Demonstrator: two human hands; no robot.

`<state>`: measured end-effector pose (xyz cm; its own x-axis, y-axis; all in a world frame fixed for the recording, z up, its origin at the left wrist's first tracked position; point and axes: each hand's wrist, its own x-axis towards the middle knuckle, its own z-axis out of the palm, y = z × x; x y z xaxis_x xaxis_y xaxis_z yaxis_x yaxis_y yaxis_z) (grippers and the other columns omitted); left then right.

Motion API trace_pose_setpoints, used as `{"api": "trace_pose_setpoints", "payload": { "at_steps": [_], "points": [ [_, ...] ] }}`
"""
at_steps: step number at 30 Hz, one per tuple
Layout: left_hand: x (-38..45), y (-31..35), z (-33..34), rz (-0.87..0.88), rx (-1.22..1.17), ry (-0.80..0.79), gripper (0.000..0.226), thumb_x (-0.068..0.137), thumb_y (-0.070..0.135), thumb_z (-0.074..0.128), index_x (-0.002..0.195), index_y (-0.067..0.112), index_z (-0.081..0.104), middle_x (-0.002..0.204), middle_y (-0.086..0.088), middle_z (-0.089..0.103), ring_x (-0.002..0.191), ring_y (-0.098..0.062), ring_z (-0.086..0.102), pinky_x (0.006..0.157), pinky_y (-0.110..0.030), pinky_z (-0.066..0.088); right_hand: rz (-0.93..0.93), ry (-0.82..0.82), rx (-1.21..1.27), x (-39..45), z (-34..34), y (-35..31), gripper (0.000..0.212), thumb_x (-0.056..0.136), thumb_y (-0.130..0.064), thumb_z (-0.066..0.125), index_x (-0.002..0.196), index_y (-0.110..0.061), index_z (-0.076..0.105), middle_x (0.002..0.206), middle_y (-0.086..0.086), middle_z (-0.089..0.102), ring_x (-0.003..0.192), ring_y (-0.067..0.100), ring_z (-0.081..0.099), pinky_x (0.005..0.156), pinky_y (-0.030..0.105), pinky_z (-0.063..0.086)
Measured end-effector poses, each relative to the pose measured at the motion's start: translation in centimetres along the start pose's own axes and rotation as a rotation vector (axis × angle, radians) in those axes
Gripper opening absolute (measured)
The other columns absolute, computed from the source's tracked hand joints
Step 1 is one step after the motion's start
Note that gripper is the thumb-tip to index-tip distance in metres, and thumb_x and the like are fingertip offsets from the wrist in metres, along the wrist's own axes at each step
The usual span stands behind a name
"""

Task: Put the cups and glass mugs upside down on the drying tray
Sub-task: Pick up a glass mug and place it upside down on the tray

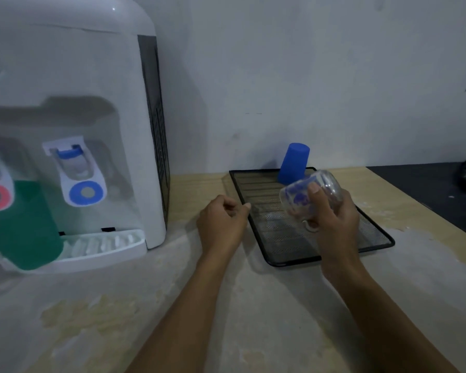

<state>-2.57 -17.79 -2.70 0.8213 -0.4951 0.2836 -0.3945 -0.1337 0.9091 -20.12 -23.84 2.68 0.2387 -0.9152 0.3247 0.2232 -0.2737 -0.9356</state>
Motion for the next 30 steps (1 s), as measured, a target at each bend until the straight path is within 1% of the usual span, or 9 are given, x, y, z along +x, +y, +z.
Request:
{"api": "trace_pose_setpoints", "payload": {
  "at_steps": [5,9,12,14,17,21,25,28,30],
  "points": [
    [0.3,-0.2,0.2,0.021,0.067,-0.01,0.022,0.082,0.048,0.08,0.084,0.029,0.068,0.081,0.014,0.069,0.075,-0.002,0.063,0.061,-0.018,0.041,-0.029,-0.088,-0.137,0.8,-0.7,-0.3,0.057,0.084,-0.062,0.071,0.13,-0.03,0.064,0.113,-0.007,0.076,0.102,0.012,0.075,0.072,0.021,0.061],
    [0.6,-0.2,0.2,0.004,0.066,-0.021,0.02,0.083,0.048,0.078,0.079,0.032,0.066,0.082,0.014,0.07,0.078,-0.005,0.066,0.07,-0.026,0.053,-0.074,-0.182,-0.28,2.8,-0.1,-0.3,0.066,0.082,-0.065,0.071,0.134,-0.026,0.061,0.118,-0.001,0.073,0.106,0.013,0.073,0.081,0.03,0.063],
    [0.9,-0.1,0.3,-0.005,0.078,-0.02,0.018,0.083,0.047,0.077,0.08,0.032,0.068,0.085,0.014,0.072,0.082,-0.009,0.068,0.075,-0.028,0.054,-0.11,-0.241,-0.389,5.6,1.6,0.4,0.06,0.086,-0.055,0.077,0.135,-0.025,0.059,0.118,-0.007,0.07,0.103,0.005,0.072,0.078,0.022,0.062],
    [1.2,-0.1,0.4,-0.016,0.091,-0.015,0.019,0.083,0.048,0.075,0.079,0.03,0.069,0.083,0.013,0.073,0.083,-0.011,0.069,0.077,-0.03,0.056,-0.118,-0.278,-0.452,8.1,2.9,1.3,0.052,0.089,-0.046,0.079,0.132,-0.025,0.058,0.118,-0.008,0.069,0.103,0.009,0.071,0.083,0.026,0.062],
    [1.4,-0.1,0.6,-0.03,0.111,-0.008,0.022,0.083,0.051,0.072,0.079,0.029,0.07,0.081,0.015,0.072,0.081,-0.011,0.069,0.075,-0.031,0.058,-0.119,-0.369,-0.567,11.6,4.9,2.9,0.055,0.093,-0.041,0.077,0.138,-0.018,0.055,0.124,0.001,0.068,0.111,0.018,0.069,0.088,0.034,0.061],
    [1.5,0.1,0.8,-0.031,0.137,0.008,0.022,0.084,0.054,0.067,0.077,0.033,0.065,0.074,0.019,0.066,0.075,-0.007,0.065,0.067,-0.028,0.051,-0.103,-0.462,-0.661,15.0,7.2,4.7,0.063,0.093,-0.038,0.076,0.144,-0.014,0.048,0.124,0.001,0.065,0.11,0.018,0.066,0.075,0.018,0.051],
    [1.8,0.1,0.9,-0.057,0.148,-0.003,0.022,0.084,0.056,0.065,0.082,0.033,0.065,0.081,0.017,0.068,0.08,-0.009,0.066,0.073,-0.032,0.055,-0.029,-0.504,-0.674,17.2,8.4,6.6,0.064,0.093,-0.036,0.077,0.144,-0.014,0.045,0.122,0.001,0.061,0.108,0.019,0.064,0.072,0.018,0.047],
    [1.8,0.1,0.9,-0.057,0.155,0.0,0.023,0.083,0.057,0.064,0.079,0.034,0.062,0.079,0.018,0.067,0.077,-0.007,0.064,0.066,-0.028,0.048,0.001,-0.522,-0.682,18.1,8.7,7.4,0.064,0.094,-0.036,0.076,0.145,-0.014,0.043,0.124,0.002,0.06,0.1,0.01,0.063,0.068,0.017,0.048],
    [1.8,0.1,1.0,-0.05,0.167,0.007,0.022,0.083,0.056,0.064,0.077,0.035,0.061,0.078,0.018,0.067,0.075,-0.007,0.062,0.062,-0.027,0.044,-0.008,-0.542,-0.68,18.6,8.9,7.7,0.067,0.094,-0.038,0.076,0.147,-0.015,0.042,0.126,0.001,0.059,0.106,0.015,0.064,0.071,0.016,0.048]
  ]
}}
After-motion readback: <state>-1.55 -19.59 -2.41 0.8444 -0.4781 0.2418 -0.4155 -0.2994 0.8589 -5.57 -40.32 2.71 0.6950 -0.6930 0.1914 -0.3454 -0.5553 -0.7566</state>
